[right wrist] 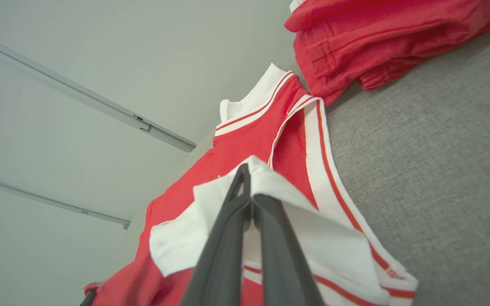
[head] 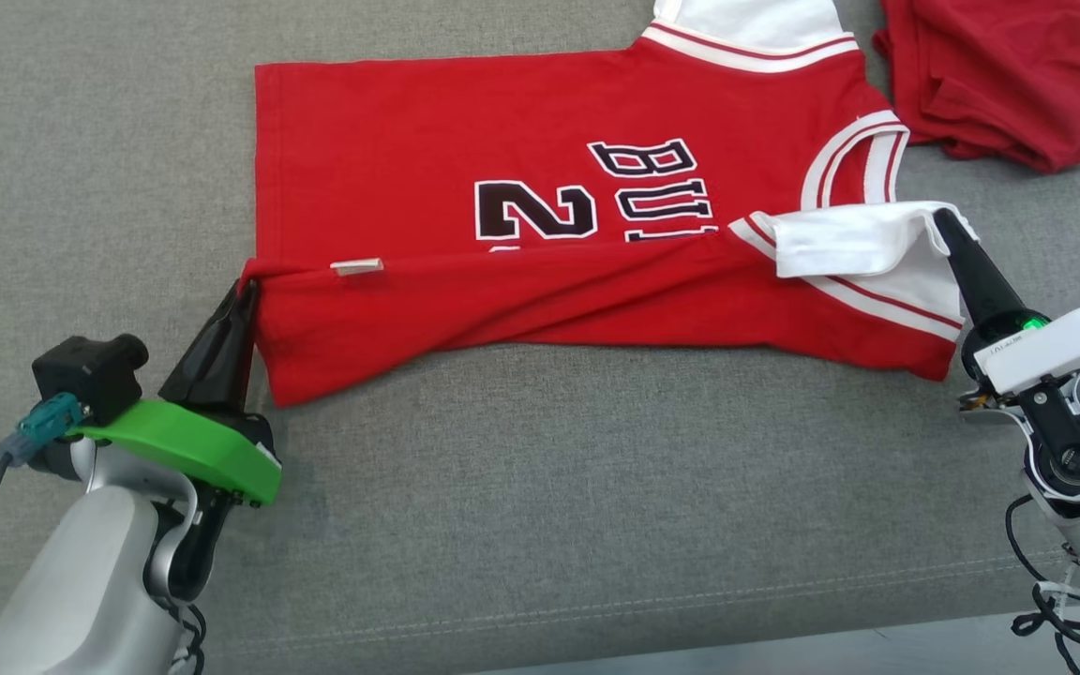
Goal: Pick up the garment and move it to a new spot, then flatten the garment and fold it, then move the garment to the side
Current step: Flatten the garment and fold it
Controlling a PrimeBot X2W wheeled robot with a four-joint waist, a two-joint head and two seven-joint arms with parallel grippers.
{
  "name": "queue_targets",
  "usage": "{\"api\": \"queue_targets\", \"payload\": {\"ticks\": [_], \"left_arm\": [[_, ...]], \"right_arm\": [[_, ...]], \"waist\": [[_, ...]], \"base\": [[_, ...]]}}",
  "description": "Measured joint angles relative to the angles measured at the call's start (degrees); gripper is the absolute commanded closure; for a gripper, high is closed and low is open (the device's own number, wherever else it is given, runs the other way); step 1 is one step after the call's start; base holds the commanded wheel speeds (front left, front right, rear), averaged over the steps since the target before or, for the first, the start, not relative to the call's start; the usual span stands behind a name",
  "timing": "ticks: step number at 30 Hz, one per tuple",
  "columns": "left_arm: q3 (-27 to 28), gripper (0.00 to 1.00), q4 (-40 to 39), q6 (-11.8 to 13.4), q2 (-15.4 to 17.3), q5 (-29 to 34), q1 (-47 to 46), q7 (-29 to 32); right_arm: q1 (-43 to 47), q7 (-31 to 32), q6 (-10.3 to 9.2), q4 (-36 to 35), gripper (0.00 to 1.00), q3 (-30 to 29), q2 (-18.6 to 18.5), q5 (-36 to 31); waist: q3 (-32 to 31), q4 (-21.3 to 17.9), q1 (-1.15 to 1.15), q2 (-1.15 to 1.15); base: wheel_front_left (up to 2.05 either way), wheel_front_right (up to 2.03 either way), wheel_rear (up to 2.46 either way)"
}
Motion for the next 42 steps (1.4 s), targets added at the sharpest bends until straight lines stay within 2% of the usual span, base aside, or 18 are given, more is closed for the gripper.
{"api": "queue_targets", "payload": {"ticks": [24,25,26,27,28,29,42], "left_arm": [[-4.58,1.0,12.13,0.0,-1.51,-0.67,-10.68,1.68],[-4.66,1.0,12.56,0.0,-1.55,-0.68,-10.86,1.67],[-4.7,0.66,12.87,0.0,-1.56,-0.68,-11.05,1.67],[-4.77,0.29,13.18,0.0,-1.57,-0.68,-11.31,1.66],[-4.8,0.0,13.5,0.0,-1.6,-0.68,-11.59,1.63],[-4.81,0.0,13.74,0.0,-1.68,-0.7,-11.87,1.49],[-6.73,0.0,14.34,0.0,-2.72,-0.86,-13.54,0.2]], "right_arm": [[-8.76,-0.11,0.0,7.22,1.0,4.31,3.61,-2.52],[-8.96,-0.31,0.0,7.55,0.89,4.3,3.72,-2.5],[-9.16,-0.48,0.0,7.86,0.73,4.3,3.88,-2.5],[-9.34,-0.53,0.0,8.18,0.61,4.31,4.06,-2.5],[-9.54,-0.54,0.0,8.45,0.13,4.33,4.3,-2.5],[-9.82,-0.6,0.0,8.68,0.0,4.35,4.53,-2.5],[-13.86,-2.64,0.0,12.32,0.0,3.72,6.2,-2.43]], "waist": [[2.62,-1.56,0.0,0.0],[2.67,-1.59,0.0,0.0],[2.73,-1.62,0.0,0.0],[2.78,-1.63,0.0,0.0],[2.82,-1.63,0.0,0.0],[2.87,-1.62,0.0,0.0],[3.51,-0.74,0.0,0.0]], "base": [[0.0,0.0,0.0],[0.0,0.0,0.0],[0.0,0.0,0.0],[0.0,0.0,0.0],[0.0,0.0,0.0],[0.0,0.0,0.0],[0.0,0.0,0.0]]}}
